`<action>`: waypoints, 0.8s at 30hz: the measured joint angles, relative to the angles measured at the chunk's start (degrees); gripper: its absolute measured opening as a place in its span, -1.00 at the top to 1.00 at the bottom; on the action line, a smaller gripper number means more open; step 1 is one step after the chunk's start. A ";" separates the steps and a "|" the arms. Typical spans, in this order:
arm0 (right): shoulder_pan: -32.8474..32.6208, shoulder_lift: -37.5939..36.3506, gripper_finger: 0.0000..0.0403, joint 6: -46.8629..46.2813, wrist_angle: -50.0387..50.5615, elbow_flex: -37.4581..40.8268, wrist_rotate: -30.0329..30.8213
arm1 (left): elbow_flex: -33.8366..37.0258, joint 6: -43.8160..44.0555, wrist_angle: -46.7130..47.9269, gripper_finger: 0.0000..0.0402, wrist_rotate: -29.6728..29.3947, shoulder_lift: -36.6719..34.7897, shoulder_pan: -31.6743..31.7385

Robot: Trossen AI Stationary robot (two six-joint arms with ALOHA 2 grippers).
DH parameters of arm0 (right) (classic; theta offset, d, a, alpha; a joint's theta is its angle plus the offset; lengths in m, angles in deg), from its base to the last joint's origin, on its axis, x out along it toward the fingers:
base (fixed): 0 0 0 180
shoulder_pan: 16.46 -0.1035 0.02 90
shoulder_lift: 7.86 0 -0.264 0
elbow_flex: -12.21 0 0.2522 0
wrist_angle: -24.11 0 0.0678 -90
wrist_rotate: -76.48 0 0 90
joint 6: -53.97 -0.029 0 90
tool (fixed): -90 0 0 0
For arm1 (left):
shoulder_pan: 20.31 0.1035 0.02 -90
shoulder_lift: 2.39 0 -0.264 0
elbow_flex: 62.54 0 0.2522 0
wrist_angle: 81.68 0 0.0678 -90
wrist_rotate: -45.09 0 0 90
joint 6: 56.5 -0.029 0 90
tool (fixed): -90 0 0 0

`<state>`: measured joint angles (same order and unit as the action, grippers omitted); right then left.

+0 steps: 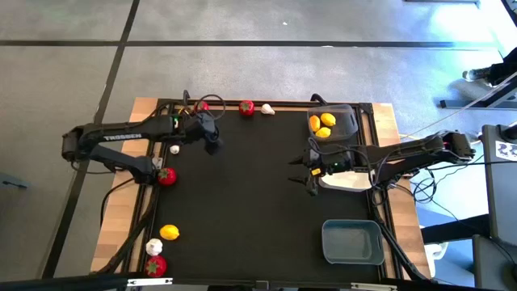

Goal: Sort produce into baskets
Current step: Put the lemon into the black bin

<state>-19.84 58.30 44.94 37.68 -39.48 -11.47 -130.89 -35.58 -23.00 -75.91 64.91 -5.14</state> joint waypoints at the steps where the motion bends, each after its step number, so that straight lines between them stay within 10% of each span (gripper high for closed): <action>1: 0.00 0.16 -0.39 -0.01 0.05 0.00 0.00 | 0.00 -0.21 0.62 -0.54 0.04 0.58 1.39; 24: 0.00 0.19 -0.39 -0.14 0.28 0.00 -0.02 | 0.02 -10.13 5.26 -0.54 -6.46 19.40 22.84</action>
<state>-19.84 58.49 44.80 37.97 -39.48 -11.50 -130.87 -45.71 -17.74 -82.37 84.31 17.70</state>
